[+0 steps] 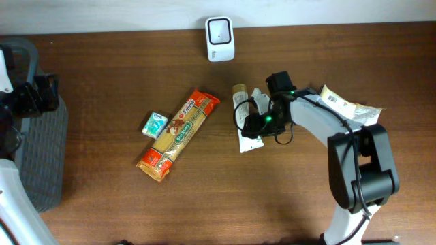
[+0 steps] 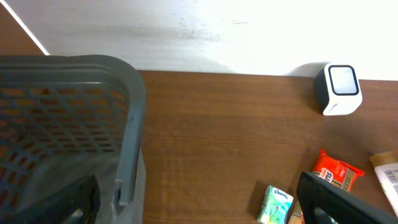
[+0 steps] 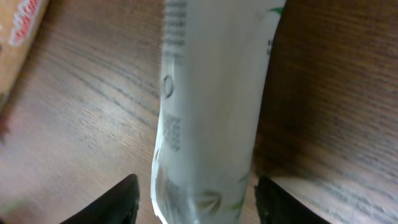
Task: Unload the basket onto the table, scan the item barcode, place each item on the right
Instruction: 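Lift the white tube and reorient it with the right gripper, then hold the white tube barcode over the scanner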
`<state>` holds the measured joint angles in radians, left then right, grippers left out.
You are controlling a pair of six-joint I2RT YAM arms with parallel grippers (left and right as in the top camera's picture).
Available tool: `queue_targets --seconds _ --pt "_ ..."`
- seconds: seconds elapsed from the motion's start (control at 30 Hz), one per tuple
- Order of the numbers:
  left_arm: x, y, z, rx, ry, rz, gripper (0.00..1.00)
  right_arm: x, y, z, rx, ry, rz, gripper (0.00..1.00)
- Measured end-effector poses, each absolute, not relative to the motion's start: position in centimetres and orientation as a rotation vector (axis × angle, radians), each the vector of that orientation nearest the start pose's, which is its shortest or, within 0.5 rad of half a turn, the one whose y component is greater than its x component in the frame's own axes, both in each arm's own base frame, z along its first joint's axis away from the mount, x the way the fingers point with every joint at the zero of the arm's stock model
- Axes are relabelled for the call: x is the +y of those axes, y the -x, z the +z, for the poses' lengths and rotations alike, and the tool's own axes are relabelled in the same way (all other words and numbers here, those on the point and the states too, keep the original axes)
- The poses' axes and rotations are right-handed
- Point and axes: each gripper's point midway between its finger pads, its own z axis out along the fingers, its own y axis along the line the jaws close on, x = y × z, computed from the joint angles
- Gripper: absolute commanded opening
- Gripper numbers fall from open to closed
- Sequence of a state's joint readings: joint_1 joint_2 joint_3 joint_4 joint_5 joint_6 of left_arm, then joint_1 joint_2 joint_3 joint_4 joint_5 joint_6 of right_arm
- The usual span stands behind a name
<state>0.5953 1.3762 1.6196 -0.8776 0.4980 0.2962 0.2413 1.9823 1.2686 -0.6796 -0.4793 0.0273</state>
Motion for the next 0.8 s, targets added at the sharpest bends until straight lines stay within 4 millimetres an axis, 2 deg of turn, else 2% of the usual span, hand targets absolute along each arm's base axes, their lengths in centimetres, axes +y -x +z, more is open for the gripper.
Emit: queue_targets --seconds 0.1,0.17,0.2,0.33,0.43,0.47,0.53,0.57,0.63,0.73,0.8 --pt "14.1 -35.5 35.6 2.118 0.046 -0.024 0.99 17.6 -36.6 1.3 2.885 0.365 0.859 0.51" --pt "14.1 -35.5 35.6 2.118 0.046 -0.024 0.99 18.0 -36.7 1.2 2.885 0.364 0.891 0.27" --pt "14.1 -35.5 35.7 2.118 0.046 -0.024 0.99 17.9 -36.6 1.0 2.895 0.356 0.887 0.06" --pt "14.1 -35.5 35.6 2.118 0.046 -0.024 0.99 17.7 -36.5 1.6 2.900 0.294 0.972 0.04" --pt "14.1 -35.5 35.6 2.118 0.046 -0.024 0.99 15.8 -37.1 2.1 2.888 0.200 1.029 0.04" --pt "14.1 -35.5 35.6 2.118 0.046 -0.024 0.99 15.4 -36.6 3.4 2.896 0.198 1.061 0.04" --pt "14.1 -35.5 35.7 2.118 0.046 -0.024 0.99 16.0 -37.6 12.1 2.707 0.321 1.104 0.04" --pt "14.1 -35.5 35.7 2.118 0.046 -0.024 0.99 16.3 -37.5 16.4 2.618 0.374 1.109 0.04" --pt "14.1 -35.5 35.6 2.118 0.046 -0.024 0.99 16.9 -36.7 21.1 2.510 0.441 1.134 0.04" --pt "14.1 -35.5 35.6 2.118 0.046 -0.024 0.99 18.6 -35.7 21.7 2.495 0.503 1.177 0.04" --pt "14.1 -35.5 35.6 2.118 0.046 -0.024 0.99 19.9 -36.0 22.7 2.502 0.532 1.097 0.04"
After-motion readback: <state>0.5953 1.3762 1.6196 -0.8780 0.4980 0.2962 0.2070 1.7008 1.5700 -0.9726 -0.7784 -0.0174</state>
